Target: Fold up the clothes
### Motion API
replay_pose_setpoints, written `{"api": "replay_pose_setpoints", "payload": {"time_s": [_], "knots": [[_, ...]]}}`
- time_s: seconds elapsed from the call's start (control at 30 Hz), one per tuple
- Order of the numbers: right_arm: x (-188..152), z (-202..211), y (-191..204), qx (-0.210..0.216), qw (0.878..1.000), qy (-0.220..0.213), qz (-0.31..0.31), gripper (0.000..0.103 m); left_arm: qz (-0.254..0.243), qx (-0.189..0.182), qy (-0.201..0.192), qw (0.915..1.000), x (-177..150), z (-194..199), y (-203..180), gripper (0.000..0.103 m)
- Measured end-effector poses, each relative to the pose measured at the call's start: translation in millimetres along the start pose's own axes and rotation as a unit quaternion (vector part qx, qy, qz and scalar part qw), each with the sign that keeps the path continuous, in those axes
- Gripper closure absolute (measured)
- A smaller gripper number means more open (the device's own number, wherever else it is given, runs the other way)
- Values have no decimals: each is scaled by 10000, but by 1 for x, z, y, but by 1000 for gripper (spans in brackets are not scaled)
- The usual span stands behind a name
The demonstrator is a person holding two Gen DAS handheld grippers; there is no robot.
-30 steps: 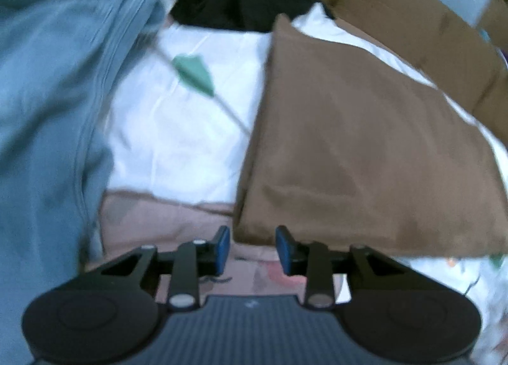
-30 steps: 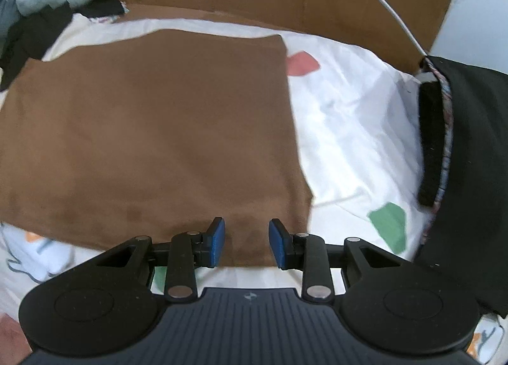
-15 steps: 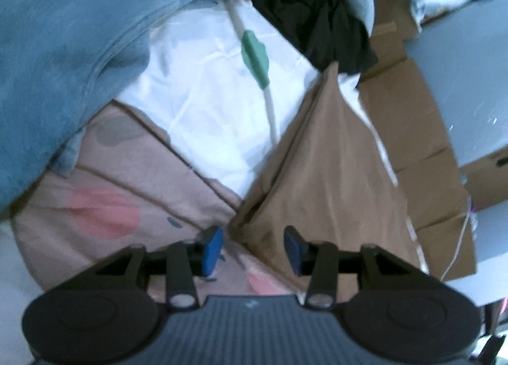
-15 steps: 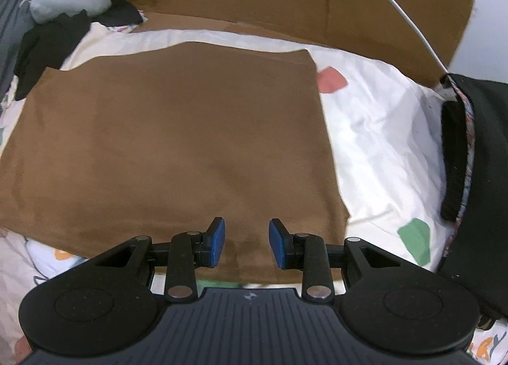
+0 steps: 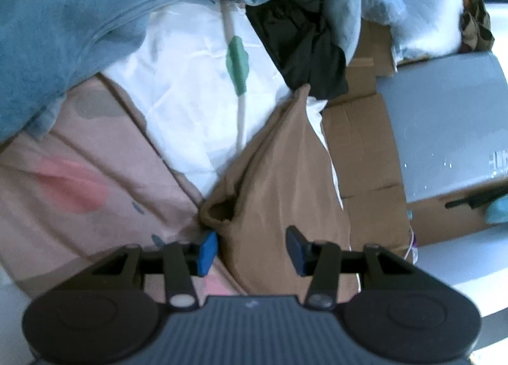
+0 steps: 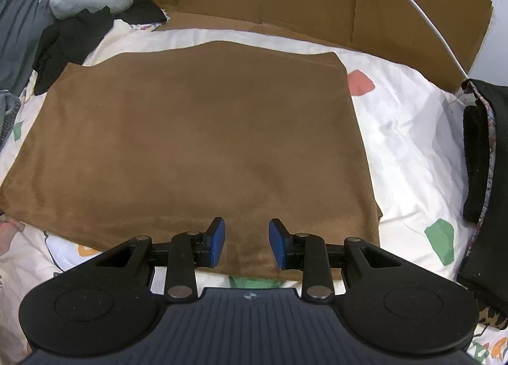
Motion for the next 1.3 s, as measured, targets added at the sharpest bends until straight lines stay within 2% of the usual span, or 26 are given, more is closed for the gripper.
{"api": "replay_pose_setpoints", "payload": {"time_s": [0.1, 0.23, 0.43, 0.6, 0.67, 0.8, 0.87, 1.0, 1.07, 1.17, 1.2, 1.23, 1.27, 1.3], "knots": [[5, 3, 5, 89, 9999, -77, 30, 66, -152, 97, -37, 9998, 1, -4, 3, 55], [7, 3, 14, 227, 9997, -69, -3, 66, -221, 230, -13, 9995, 0, -1, 7, 65], [7, 3, 37, 457, 9988, -30, 145, 66, -160, 221, -24, 9996, -1, 8, 14, 65], [-1, 2, 52, 536, 9982, 66, 268, 66, -189, 111, -73, 9997, 3, -1, 21, 66], [-3, 2, 58, 573, 9977, 70, 348, 66, -76, 91, -141, 9998, 5, -2, 25, 76], [-2, 2, 65, 619, 9974, 72, 365, 66, -41, 119, -101, 9999, 5, 1, 24, 82], [-1, 1, 65, 640, 9974, 92, 307, 66, -9, 95, -79, 9999, 5, 5, 22, 91], [3, 1, 73, 739, 9970, 109, 211, 66, -9, 39, -106, 9999, 5, 15, 17, 91], [4, 1, 79, 806, 9964, 93, 236, 66, 8, 14, -71, 10000, 4, 15, 17, 82], [5, -1, 92, 927, 9953, 100, 254, 66, 36, -7, 6, 10000, 1, 8, 19, 79], [5, -2, 96, 965, 9949, 114, 255, 68, 21, -16, 47, 10000, 0, 5, 20, 79], [5, -4, 102, 994, 9946, 138, 273, 76, -35, 2, 73, 10000, -1, 2, 20, 81], [4, -6, 107, 1012, 9942, 173, 309, 80, -60, 27, 94, 9999, -1, 0, 20, 87], [3, -8, 112, 1017, 9941, 191, 322, 81, -76, 50, 115, 9999, -1, -1, 20, 89]]}}
Point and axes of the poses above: each gripper's, at about its wrist camera, not at the fingertips, and z roughly against the way its jaws point, y to its left, x to its top, the point moved 6 cm from there along -z, roughly the way its jaws point, and after that the axes turned 12 degrees about -x, right-handed, at the moved point
